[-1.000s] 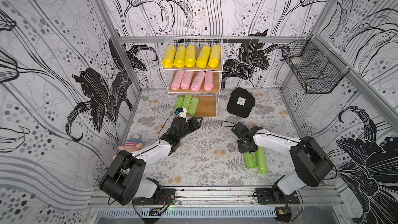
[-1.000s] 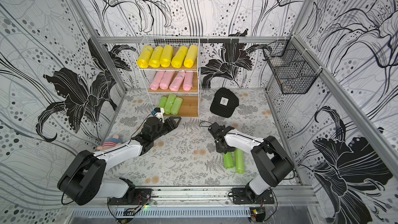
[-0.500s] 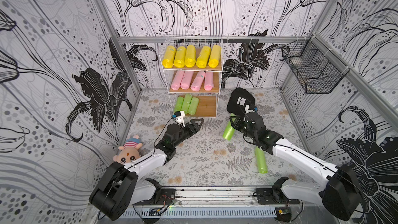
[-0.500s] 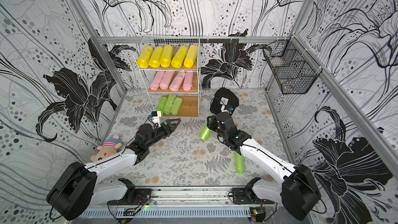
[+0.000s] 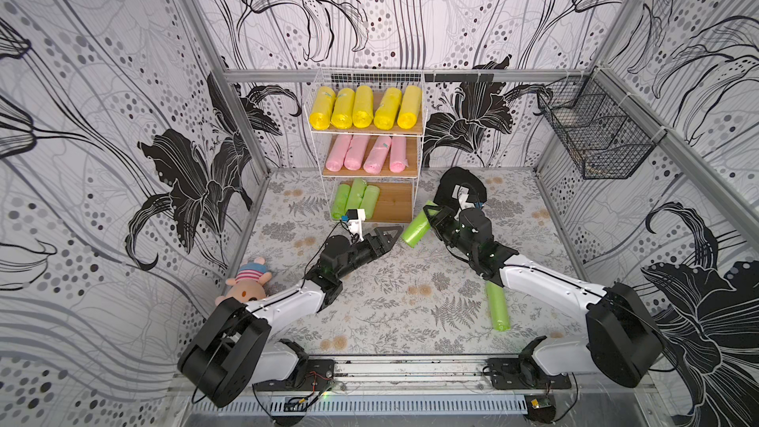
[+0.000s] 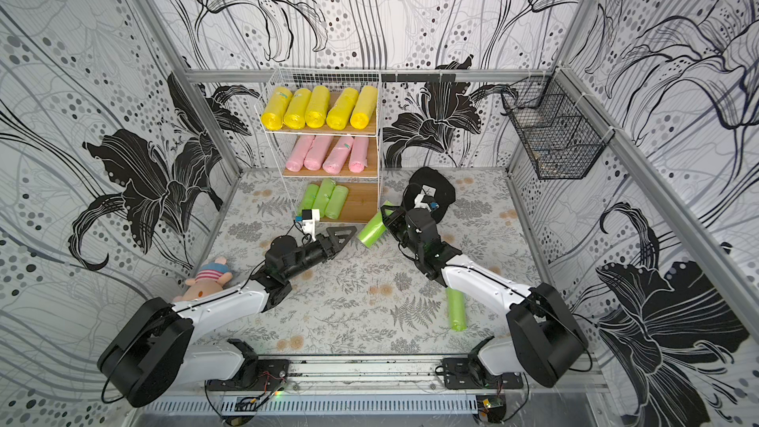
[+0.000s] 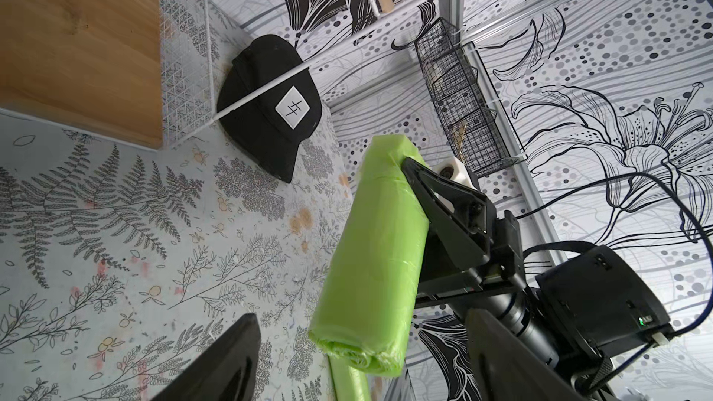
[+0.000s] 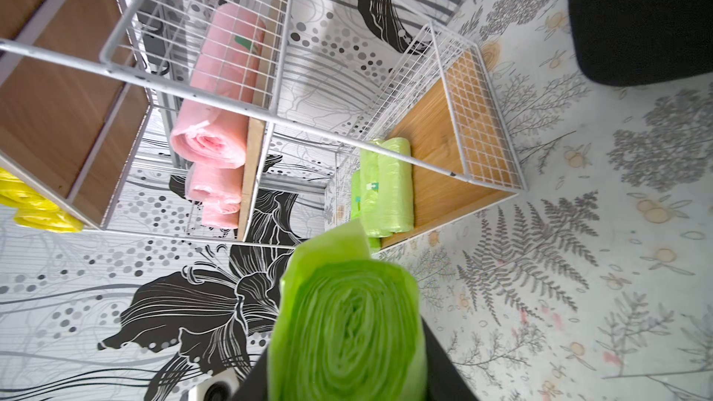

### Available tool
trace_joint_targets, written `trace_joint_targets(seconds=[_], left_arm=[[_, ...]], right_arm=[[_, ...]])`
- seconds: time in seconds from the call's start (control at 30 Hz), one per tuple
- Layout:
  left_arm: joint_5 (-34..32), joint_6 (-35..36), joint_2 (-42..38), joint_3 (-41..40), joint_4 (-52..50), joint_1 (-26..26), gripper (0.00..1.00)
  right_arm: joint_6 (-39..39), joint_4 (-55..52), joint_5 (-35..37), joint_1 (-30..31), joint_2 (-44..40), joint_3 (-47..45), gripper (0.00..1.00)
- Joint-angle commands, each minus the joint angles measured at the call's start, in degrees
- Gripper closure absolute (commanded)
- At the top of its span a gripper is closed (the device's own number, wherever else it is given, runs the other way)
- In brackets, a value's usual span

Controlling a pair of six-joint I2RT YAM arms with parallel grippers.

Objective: Sort the rolls of trash bags by color and place them on the shelf
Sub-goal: Pick up the roll of trash bags from the center of the board.

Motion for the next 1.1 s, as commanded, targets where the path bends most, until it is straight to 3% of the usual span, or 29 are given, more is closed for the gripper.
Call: trace_joint_targets(seconds=[0.0,0.3,0.6,0.7,0.9,1.07], left_arm=[[1.49,-0.54,2.61,1.95,6.53,-0.44,0.14],[1.48,-2.61,6.23,2.89,9.53,-1.69,0.15],[-2.75,-4.01,7.18,3.38,12.92,-1.95,0.27],[-3.00,-3.62,6.92,3.72,12.72,-1.95,0.35],[-5.00,-2.54,5.80,2.60,13.14,-1.87,0.63],[-6.34,-1.41,4.50,2.28,12.39,-1.61,0.78]], right_arm=[[4.40,6.85,-2.45,0.11,0.99,2.52,0.58],[9.04,12.83,-4.01,0.45,3.40,1.99,0.58],[11.58,15.71,-4.63,0.88,4.78,1.56,0.59],[11.50,15.76,-4.54,0.93,4.65,1.38,0.59],[10.03,15.47,-3.95,0.90,4.53,0.94,0.56],[7.81,13.14,-3.49,0.82,3.97,0.84,0.38]])
